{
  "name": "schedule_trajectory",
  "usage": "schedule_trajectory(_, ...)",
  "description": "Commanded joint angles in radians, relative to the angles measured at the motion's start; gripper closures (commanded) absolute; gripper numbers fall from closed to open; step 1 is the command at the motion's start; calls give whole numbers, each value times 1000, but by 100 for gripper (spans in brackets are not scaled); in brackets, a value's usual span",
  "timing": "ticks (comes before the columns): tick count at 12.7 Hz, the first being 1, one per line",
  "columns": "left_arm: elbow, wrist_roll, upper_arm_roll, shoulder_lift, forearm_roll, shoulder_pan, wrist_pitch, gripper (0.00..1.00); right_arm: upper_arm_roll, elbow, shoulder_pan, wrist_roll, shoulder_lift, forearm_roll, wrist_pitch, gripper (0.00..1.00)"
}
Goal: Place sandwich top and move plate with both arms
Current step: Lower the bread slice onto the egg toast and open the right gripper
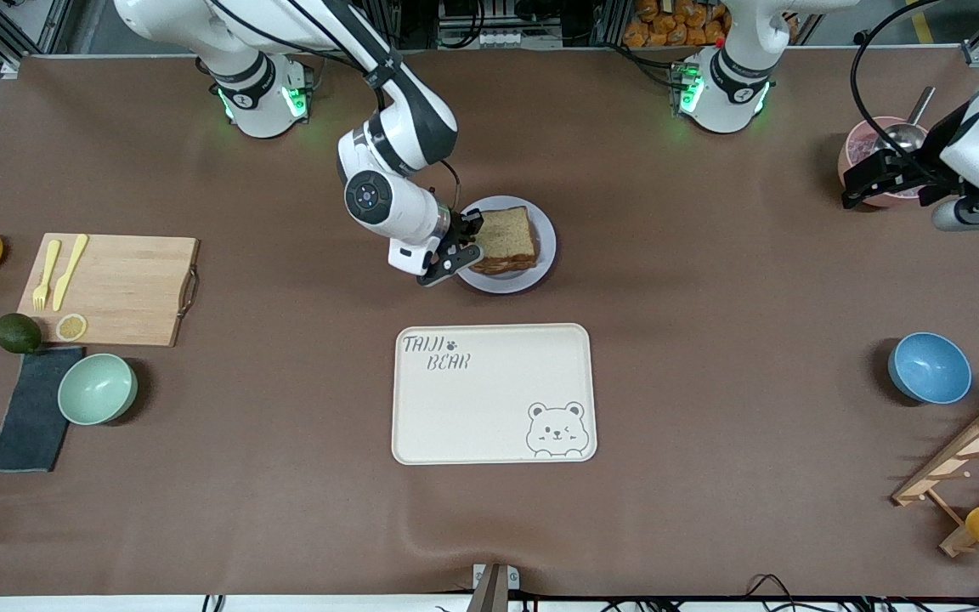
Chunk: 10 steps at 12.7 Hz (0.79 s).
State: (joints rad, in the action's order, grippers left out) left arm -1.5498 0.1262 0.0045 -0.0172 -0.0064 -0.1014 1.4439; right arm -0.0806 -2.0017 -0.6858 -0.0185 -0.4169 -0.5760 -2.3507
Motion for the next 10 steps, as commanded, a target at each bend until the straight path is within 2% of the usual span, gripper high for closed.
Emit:
schedule_trajectory(1, 25, 23, -8, -9, -4, 9, -2, 0, 9, -6, -12, 57, 21, -21, -19, 0)
schedule_trajectory(4, 33, 40, -6, -9, -9, 14, -2, 0, 24, -2, 15, 55, 64, -19, 7, 0)
schedule_trajectory(7, 31, 40, -6, 0, -4, 6, 1, 0, 41, 0, 95, 51, 143, 11, 68, 0)
schedule_trajectory(8, 28, 41, -8, -1, -4, 5, 1, 0, 73, 3, 130, 46, 176, 56, 89, 0)
schedule_trajectory(10, 33, 24, -8, -7, -1, 12, 0, 0, 114, 27, 196, 45, 217, 201, 164, 0)
